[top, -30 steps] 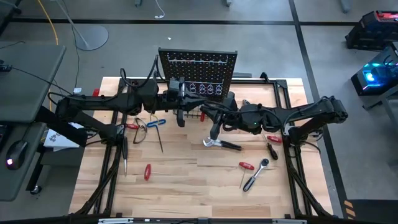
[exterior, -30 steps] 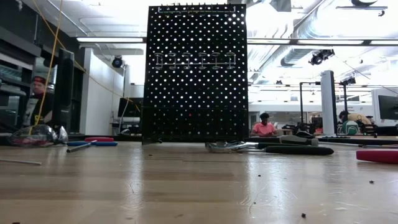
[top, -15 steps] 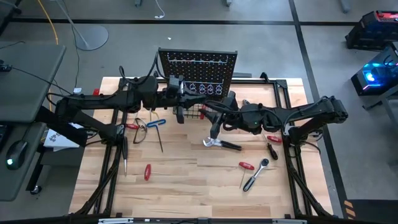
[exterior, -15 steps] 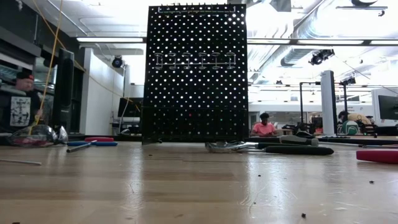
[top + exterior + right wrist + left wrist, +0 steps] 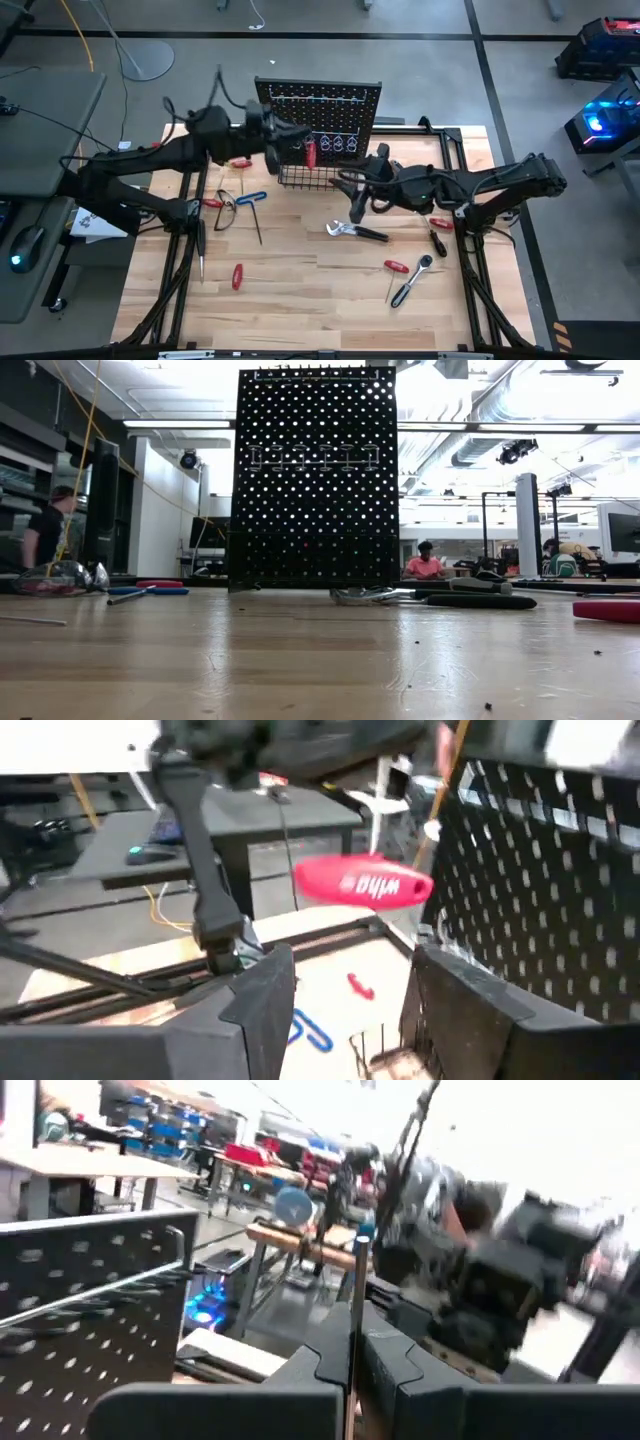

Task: Hang tools onto peg board
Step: Hang the middle left red allen wrench on the pegboard

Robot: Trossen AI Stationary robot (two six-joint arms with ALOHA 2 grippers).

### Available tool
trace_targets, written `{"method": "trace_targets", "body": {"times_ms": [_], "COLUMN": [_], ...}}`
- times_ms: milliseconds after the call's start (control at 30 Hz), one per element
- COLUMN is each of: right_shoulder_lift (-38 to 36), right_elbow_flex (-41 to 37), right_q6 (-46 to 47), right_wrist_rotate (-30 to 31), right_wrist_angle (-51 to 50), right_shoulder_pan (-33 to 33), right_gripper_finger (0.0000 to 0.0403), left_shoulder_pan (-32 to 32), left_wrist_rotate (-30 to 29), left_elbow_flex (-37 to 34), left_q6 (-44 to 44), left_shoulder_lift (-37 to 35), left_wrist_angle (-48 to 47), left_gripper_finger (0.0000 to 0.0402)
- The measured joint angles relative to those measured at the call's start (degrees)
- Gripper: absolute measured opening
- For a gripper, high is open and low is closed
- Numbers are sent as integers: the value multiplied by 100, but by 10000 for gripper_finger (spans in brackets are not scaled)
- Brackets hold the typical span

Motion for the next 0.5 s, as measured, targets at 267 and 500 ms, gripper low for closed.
{"method": "trace_targets", "body": {"times_ms": [267,500], "right_shoulder_lift": [177,543], "right_elbow_flex": [0,0], "right_q6": [-3362,-5220], "right_wrist_rotate": [741,1038], "right_wrist_angle": [987,3121], "right_shoulder_pan": [272,161], "right_gripper_finger": [197,197], "left_shoulder_pan": [235,240], "left_wrist_rotate": [28,-254], "left_elbow_flex": [2,2], "left_q6": [-2911,-4073], "left_shoulder_lift": [-24,134], "left_wrist_angle": [1099,1532], "left_gripper_finger": [0,0]}}
